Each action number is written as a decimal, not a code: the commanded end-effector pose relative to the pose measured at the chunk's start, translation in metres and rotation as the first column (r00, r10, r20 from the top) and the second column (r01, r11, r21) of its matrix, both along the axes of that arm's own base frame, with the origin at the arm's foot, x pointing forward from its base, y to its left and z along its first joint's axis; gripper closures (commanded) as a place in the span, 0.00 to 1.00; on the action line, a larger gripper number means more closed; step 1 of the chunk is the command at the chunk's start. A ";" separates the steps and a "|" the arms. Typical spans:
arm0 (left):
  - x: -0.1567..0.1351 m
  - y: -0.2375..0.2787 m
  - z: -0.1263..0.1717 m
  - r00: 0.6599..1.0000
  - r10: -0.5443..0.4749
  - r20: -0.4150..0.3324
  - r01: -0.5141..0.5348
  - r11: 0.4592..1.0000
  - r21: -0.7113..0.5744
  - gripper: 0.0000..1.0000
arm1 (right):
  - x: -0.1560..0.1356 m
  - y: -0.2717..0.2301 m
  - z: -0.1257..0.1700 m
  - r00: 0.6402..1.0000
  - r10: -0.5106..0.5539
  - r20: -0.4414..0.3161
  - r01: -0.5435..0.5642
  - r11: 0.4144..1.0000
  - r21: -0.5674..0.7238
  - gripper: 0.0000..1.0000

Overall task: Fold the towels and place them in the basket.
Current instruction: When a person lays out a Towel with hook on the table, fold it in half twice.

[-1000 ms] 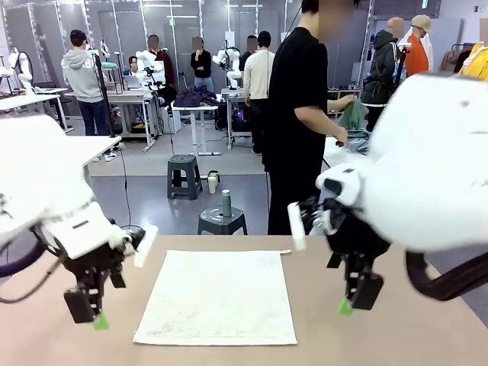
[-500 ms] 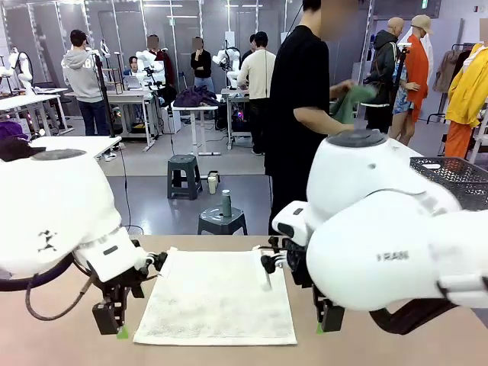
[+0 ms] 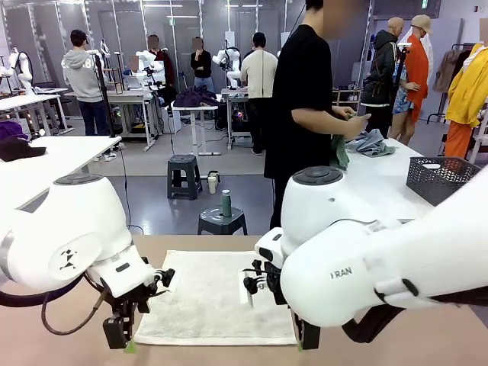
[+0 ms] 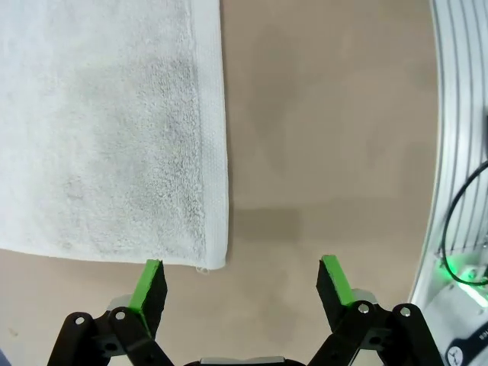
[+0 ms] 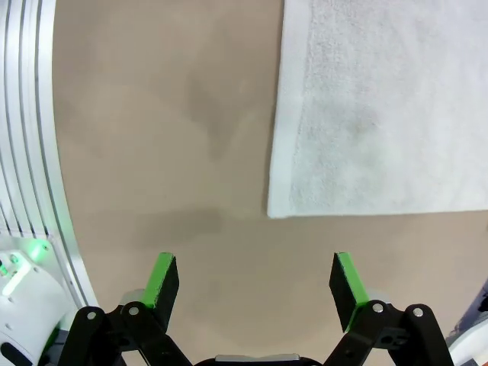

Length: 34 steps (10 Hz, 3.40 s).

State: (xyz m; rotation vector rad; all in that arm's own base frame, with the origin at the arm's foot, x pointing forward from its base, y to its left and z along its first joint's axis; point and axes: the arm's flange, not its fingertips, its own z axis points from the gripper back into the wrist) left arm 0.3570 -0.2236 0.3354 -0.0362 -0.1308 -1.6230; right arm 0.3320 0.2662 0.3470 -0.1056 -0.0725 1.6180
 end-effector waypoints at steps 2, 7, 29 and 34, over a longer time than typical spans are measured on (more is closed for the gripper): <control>-0.011 0.006 -0.032 1.000 0.018 0.017 -0.018 1.000 -0.016 0.00 | 0.007 0.021 -0.027 0.999 -0.041 -0.016 0.041 0.999 -0.019 0.00; -0.007 0.007 -0.051 0.999 0.035 0.017 -0.036 0.999 0.016 0.00 | 0.021 0.026 -0.053 0.997 -0.070 -0.039 0.069 0.997 -0.027 0.00; -0.001 0.004 -0.024 0.999 0.035 -0.016 -0.034 0.998 0.058 1.00 | 0.055 0.002 -0.027 0.975 -0.160 -0.156 0.177 0.979 0.102 1.00; 0.015 -0.003 0.016 0.999 0.034 0.040 -0.035 0.999 0.030 1.00 | 0.061 0.001 0.019 0.970 -0.187 -0.155 0.209 0.968 0.138 1.00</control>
